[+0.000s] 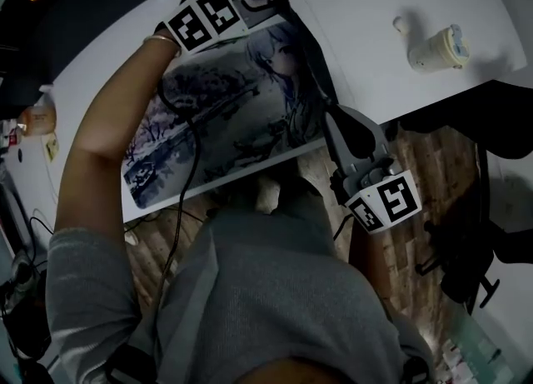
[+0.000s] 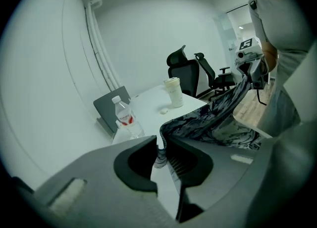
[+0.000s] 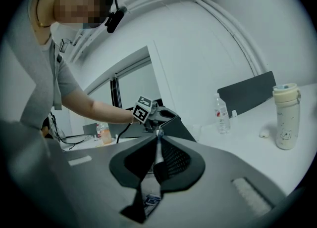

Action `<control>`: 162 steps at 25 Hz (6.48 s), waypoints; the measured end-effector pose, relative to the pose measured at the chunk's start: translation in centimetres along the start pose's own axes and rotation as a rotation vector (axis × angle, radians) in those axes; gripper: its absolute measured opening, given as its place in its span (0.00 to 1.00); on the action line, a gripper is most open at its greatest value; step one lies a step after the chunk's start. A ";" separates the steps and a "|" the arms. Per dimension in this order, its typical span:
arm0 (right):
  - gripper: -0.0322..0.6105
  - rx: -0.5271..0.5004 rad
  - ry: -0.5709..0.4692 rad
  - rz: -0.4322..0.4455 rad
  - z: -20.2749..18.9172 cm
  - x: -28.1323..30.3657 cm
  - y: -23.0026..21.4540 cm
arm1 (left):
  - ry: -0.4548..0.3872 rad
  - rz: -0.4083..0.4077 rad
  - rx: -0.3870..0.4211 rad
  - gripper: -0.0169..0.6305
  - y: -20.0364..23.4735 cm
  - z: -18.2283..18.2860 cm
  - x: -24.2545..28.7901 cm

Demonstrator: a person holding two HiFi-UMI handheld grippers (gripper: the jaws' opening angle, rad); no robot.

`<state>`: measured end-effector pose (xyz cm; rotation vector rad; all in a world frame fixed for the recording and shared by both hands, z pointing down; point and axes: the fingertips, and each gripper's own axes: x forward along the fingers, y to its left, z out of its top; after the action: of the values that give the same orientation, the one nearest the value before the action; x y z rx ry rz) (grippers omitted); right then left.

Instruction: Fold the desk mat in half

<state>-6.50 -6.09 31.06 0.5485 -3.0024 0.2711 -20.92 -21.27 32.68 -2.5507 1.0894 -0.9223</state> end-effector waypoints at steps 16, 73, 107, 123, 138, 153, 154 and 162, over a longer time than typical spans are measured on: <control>0.10 -0.041 0.079 0.080 -4.4 4.9 11.6 | 0.078 0.061 0.005 0.12 -4.2 -10.8 -10.5; 0.10 -0.147 0.359 0.681 -17.4 17.1 40.9 | 0.305 0.256 -0.169 0.10 -13.2 -33.1 -33.3; 0.21 -0.243 0.520 0.736 -24.7 17.6 45.0 | 0.422 0.314 -0.177 0.14 -16.8 -38.5 -36.5; 0.13 -0.053 0.211 0.373 -14.6 18.7 32.3 | 0.036 1.075 -0.629 0.09 -17.4 -28.7 -45.3; 0.05 -0.090 -0.028 0.359 -3.1 15.4 26.6 | -0.213 1.151 -0.734 0.02 -18.3 -13.5 -40.5; 0.05 -0.082 -0.045 0.408 -0.9 12.6 22.4 | -0.253 1.182 -0.728 0.02 -18.1 -7.4 -35.4; 0.05 -0.083 -0.046 0.413 -0.8 12.4 22.2 | -0.256 1.186 -0.728 0.02 -18.0 -7.1 -35.1; 0.05 -0.077 -0.040 0.468 -0.3 11.3 20.5 | -0.247 1.221 -0.732 0.02 -17.8 -5.2 -33.4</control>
<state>-24.39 8.98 29.27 -0.1655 -3.1237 0.1691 -31.55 15.20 28.75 -1.6112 2.6732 0.1491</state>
